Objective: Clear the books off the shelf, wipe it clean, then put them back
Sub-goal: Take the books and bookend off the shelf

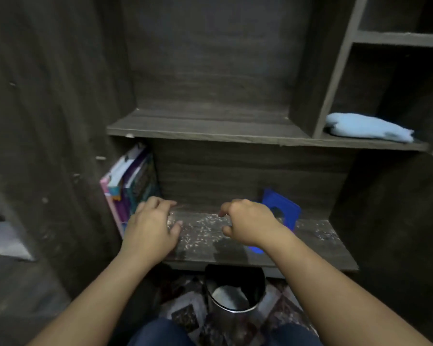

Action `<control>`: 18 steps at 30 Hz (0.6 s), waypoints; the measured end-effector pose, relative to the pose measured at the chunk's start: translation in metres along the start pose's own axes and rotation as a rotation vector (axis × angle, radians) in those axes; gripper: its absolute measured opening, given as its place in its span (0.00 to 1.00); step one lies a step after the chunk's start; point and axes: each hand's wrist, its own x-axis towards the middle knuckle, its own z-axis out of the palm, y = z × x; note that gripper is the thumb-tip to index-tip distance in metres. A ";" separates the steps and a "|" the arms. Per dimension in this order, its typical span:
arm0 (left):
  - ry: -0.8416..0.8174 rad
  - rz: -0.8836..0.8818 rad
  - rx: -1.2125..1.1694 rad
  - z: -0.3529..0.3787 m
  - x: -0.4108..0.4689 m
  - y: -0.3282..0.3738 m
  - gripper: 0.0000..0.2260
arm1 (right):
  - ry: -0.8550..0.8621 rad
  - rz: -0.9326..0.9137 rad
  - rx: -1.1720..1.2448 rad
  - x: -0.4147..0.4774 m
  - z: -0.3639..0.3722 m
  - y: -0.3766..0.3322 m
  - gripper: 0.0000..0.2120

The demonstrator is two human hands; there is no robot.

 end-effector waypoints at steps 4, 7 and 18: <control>0.123 -0.103 0.052 -0.015 0.003 -0.030 0.22 | 0.013 -0.074 -0.015 0.032 0.000 -0.030 0.19; 0.236 -0.118 0.063 -0.018 0.002 -0.040 0.22 | 0.000 -0.115 -0.020 0.047 0.000 -0.044 0.19; 0.299 -0.140 0.024 -0.011 -0.002 -0.060 0.33 | 0.039 -0.243 -0.037 0.091 0.001 -0.079 0.18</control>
